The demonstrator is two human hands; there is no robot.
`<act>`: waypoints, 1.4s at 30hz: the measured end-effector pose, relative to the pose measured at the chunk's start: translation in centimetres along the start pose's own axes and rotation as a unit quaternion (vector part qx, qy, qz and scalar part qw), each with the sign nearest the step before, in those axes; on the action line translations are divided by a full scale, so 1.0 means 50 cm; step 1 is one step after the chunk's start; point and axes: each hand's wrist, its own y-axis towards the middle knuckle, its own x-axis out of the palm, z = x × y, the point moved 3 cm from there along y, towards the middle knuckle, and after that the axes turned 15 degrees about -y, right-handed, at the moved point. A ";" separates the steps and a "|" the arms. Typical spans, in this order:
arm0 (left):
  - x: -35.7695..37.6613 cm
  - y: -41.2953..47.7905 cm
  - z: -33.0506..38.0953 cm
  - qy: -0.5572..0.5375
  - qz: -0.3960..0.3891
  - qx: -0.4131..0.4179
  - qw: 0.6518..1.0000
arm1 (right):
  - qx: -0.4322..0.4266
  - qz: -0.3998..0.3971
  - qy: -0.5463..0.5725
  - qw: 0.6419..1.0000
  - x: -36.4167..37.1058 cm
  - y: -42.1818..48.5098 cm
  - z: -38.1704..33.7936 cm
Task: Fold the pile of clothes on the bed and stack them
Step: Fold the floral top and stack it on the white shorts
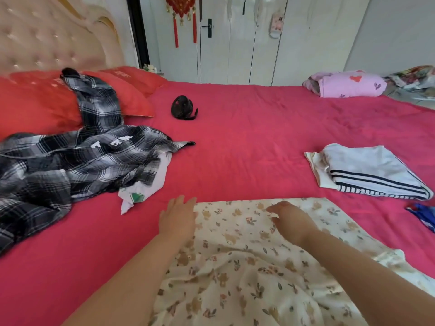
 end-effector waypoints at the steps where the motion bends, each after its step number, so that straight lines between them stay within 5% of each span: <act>1: 0.009 0.016 -0.006 0.018 -0.016 -0.006 1.000 | -0.007 0.003 -0.013 1.000 0.002 0.023 -0.007; 4: 0.028 0.055 -0.028 0.072 -0.041 -0.027 0.996 | 0.001 -0.006 -0.029 1.000 0.013 0.083 -0.022; 9: 0.008 0.103 -0.045 0.102 0.061 0.018 0.993 | 0.032 -0.038 -0.044 0.998 0.045 0.149 -0.037; 16: -0.090 0.189 -0.053 0.041 0.225 0.023 0.973 | 0.049 0.177 0.097 0.978 -0.060 0.225 -0.048; 20: -0.057 0.169 -0.050 0.045 0.146 0.011 0.988 | -0.009 0.054 0.120 0.991 -0.022 0.197 -0.065; 25: 0.042 0.024 -0.022 -0.023 0.041 0.167 0.985 | -0.036 0.067 0.123 0.989 0.032 0.067 -0.067; 29: 0.131 -0.087 -0.038 0.042 -0.126 0.126 0.983 | -0.098 -0.003 0.049 0.994 0.072 -0.052 -0.069; 31: 0.131 -0.100 -0.036 0.066 -0.144 0.103 0.982 | -0.101 -0.001 0.046 0.994 0.063 -0.084 -0.056; 36: 0.087 -0.105 0.061 0.012 -0.072 0.120 0.990 | 0.120 0.201 0.043 0.971 -0.028 -0.135 0.077; 39: 0.081 -0.116 0.140 -0.024 -0.047 0.158 0.986 | 0.284 0.109 0.052 0.951 -0.027 -0.158 0.184; 42: 0.089 -0.132 0.206 -0.064 -0.038 0.180 0.981 | 0.284 -0.005 0.100 0.953 -0.012 -0.156 0.218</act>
